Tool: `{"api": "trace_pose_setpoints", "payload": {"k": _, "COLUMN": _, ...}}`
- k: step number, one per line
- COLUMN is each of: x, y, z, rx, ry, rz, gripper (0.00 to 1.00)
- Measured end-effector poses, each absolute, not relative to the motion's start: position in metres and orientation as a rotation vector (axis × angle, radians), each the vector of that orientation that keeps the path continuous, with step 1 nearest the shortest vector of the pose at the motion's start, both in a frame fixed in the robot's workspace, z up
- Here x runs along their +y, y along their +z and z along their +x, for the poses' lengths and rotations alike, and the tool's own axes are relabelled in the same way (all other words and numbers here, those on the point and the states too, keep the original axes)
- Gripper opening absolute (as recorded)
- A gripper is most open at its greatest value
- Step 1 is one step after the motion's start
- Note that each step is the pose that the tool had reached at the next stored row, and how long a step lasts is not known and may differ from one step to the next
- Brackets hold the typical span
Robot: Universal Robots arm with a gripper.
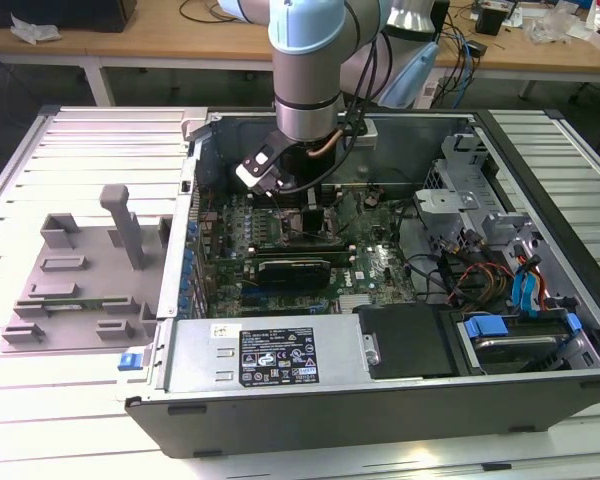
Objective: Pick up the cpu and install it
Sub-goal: 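Place the cpu into insertion slot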
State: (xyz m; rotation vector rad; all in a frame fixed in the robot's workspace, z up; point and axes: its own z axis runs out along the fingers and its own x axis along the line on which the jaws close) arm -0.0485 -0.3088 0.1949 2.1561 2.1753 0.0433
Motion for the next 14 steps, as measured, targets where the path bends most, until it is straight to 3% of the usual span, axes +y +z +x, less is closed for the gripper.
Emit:
{"api": "trace_pose_setpoints", "payload": {"k": 7, "x": -0.3089, "y": 0.1930, "z": -0.0489, "rx": 2.175, "ry": 0.043, "rz": 2.156, "gripper": 0.56}}
{"api": "trace_pose_setpoints", "payload": {"k": 9, "x": -0.3087, "y": 0.1926, "z": -0.0488, "rx": 2.175, "ry": 0.045, "rz": 2.156, "gripper": 0.63}}
{"api": "trace_pose_setpoints", "payload": {"k": 14, "x": -0.3088, "y": 0.1964, "z": -0.0489, "rx": 2.175, "ry": 0.044, "rz": 2.156, "gripper": 0.63}}
